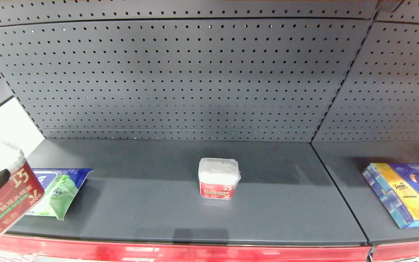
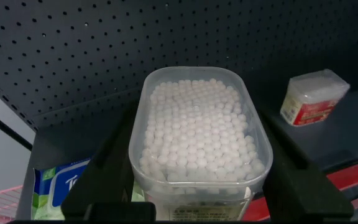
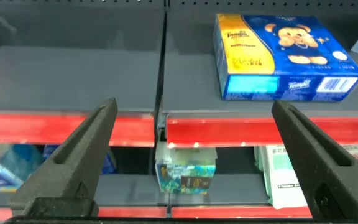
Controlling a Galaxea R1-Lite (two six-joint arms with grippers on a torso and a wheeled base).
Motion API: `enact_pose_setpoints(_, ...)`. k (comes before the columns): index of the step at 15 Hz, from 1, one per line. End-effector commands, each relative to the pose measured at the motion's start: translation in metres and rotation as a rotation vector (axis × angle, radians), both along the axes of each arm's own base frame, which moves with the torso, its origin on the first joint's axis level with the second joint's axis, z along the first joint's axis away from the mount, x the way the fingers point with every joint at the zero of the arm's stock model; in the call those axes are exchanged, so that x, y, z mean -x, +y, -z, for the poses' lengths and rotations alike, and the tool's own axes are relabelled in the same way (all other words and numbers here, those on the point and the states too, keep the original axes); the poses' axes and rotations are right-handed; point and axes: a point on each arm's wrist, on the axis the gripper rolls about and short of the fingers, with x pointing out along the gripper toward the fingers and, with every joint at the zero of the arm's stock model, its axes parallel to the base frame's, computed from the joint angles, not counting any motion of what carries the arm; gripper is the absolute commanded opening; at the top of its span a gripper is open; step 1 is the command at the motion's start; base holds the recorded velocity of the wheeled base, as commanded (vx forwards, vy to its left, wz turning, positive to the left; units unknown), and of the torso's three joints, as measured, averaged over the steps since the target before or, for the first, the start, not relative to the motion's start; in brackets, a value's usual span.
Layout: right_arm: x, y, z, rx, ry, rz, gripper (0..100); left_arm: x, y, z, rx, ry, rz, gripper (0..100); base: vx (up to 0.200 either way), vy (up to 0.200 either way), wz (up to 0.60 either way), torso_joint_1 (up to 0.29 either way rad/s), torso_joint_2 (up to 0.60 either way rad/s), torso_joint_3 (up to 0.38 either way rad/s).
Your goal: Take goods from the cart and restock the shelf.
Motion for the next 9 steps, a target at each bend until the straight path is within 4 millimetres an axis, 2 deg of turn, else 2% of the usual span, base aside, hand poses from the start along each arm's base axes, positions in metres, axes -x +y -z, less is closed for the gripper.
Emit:
enact_pose_setpoints(1,0.000,0.000,0.000,0.002,0.001,-0.001,100,0.000,0.000,0.000,-0.002,0.002,0.000,0,0.000,0.000,0.00,0.000,0.00,0.000)
enact_pose_setpoints(6,0.000,0.000,0.000,0.005,0.000,-0.001,100,0.000,0.000,0.003,-0.004,0.008,0.003,0,0.000,0.000,0.00,0.000,0.00,0.000)
enact_pose_setpoints(7,0.001,0.000,-0.010,0.009,-0.012,-0.019,100,0.000,0.000,0.004,-0.004,0.010,0.005,0,0.000,0.000,0.00,0.000,0.00,0.000)
enact_pose_setpoints(8,-0.010,0.001,-0.082,-0.012,0.000,-0.042,100,0.000,0.000,0.004,-0.006,0.012,0.009,0,0.000,0.000,0.00,0.000,0.00,0.000)
enact_pose_setpoints(9,-0.030,0.001,-0.137,-0.078,-0.013,-0.063,100,-0.002,-0.001,0.004,-0.011,0.017,0.011,0,0.000,0.000,0.00,0.000,0.00,0.000)
